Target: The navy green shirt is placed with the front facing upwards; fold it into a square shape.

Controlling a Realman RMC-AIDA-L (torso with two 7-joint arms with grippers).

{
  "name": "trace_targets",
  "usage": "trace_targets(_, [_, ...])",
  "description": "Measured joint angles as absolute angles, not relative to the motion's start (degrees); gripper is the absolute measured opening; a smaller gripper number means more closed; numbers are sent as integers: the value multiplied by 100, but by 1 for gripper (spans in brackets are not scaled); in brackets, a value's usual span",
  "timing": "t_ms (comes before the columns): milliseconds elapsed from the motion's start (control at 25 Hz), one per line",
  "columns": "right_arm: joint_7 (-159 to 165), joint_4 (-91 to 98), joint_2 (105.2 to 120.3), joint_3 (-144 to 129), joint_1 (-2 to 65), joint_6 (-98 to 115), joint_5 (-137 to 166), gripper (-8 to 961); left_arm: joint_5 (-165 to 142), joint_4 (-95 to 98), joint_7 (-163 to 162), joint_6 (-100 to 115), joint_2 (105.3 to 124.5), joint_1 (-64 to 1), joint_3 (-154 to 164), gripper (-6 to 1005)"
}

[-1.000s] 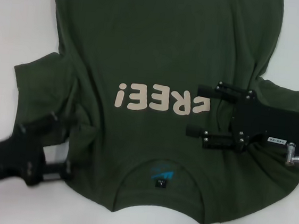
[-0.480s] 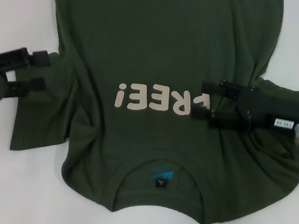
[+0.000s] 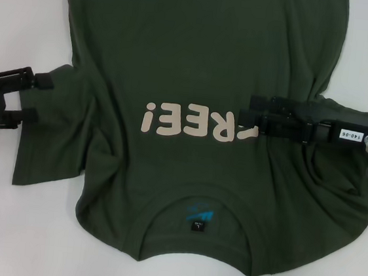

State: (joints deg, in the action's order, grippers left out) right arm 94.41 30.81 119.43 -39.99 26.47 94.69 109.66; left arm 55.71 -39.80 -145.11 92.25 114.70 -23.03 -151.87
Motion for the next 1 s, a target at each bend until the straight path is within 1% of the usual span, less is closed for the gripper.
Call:
trace_targets(520, [9506,3044,11944,-4015,2704,9455,10960,914,5387,-3960,-14679,8394,11471,-2335,-15170,889])
trace_targets(1000, [9513,3046,11944,-3999,2707,9418,10975,915,5223,-3955,-14792,8189,11482,-2340,-15170,879])
